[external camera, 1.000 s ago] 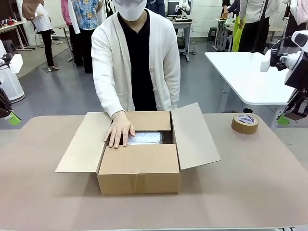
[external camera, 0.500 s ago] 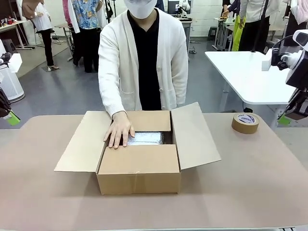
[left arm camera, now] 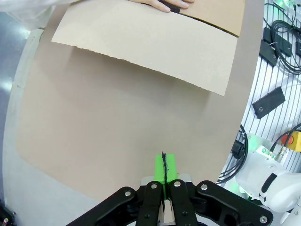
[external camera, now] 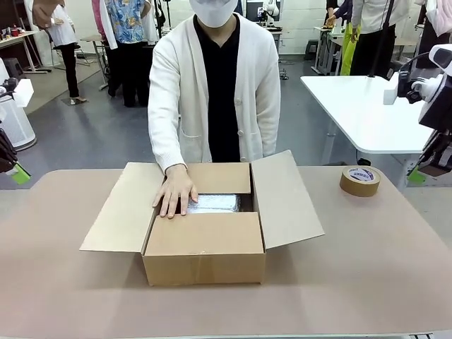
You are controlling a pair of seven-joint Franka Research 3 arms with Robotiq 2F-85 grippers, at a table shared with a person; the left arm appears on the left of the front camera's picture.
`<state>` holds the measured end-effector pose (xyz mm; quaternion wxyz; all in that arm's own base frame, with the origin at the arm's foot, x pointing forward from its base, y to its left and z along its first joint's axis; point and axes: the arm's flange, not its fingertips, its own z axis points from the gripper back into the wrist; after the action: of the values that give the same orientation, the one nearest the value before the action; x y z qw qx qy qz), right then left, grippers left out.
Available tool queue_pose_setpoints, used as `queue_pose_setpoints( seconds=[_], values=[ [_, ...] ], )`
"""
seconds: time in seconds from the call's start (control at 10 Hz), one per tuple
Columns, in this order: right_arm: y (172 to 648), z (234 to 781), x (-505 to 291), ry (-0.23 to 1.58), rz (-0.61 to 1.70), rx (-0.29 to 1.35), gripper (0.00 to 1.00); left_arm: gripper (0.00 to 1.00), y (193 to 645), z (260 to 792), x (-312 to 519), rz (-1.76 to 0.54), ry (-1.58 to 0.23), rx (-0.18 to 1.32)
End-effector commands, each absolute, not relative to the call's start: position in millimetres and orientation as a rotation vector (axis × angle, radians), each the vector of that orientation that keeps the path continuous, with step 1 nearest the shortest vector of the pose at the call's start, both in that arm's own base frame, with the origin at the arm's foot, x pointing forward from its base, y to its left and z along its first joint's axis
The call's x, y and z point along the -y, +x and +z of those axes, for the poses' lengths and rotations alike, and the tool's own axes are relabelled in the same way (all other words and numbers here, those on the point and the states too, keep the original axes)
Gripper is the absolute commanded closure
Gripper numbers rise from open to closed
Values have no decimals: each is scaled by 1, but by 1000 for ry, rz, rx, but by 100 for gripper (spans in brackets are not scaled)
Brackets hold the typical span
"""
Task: Wrap the clocks to prevent damage.
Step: Push the right (or left) flap of the Package Box to close it.
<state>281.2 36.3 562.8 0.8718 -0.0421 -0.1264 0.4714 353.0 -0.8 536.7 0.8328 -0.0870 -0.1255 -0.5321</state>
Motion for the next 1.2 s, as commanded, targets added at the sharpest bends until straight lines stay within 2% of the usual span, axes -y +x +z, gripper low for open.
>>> queue_pose_setpoints(
  seconds=[0.0, 0.3, 0.4, 0.6, 0.7, 0.8, 1.1],
  values=[
    [294, 535, -33, -94, 1184, 304, 99, 100, 354, 536, -1, -1136, -182, 282],
    [364, 487, -35, 12, 1380, 317, 99, 100, 354, 536, -1, -1136, -182, 282],
    [376, 469, -36, 146, 1482, 345, 99, 100, 354, 536, -1, -1136, -182, 282],
    [403, 453, -45, 246, 1498, 369, 99, 100, 354, 536, -1, -1136, -182, 282],
    [413, 449, -49, 351, 1491, 398, 99, 100, 354, 536, -1, -1136, -182, 282],
    [410, 442, -50, 406, 1485, 395, 99, 100, 354, 536, -1, -1136, -182, 282],
    [399, 440, -54, 320, 1493, 413, 99, 100, 354, 536, -1, -1136, -182, 282]
  ],
)
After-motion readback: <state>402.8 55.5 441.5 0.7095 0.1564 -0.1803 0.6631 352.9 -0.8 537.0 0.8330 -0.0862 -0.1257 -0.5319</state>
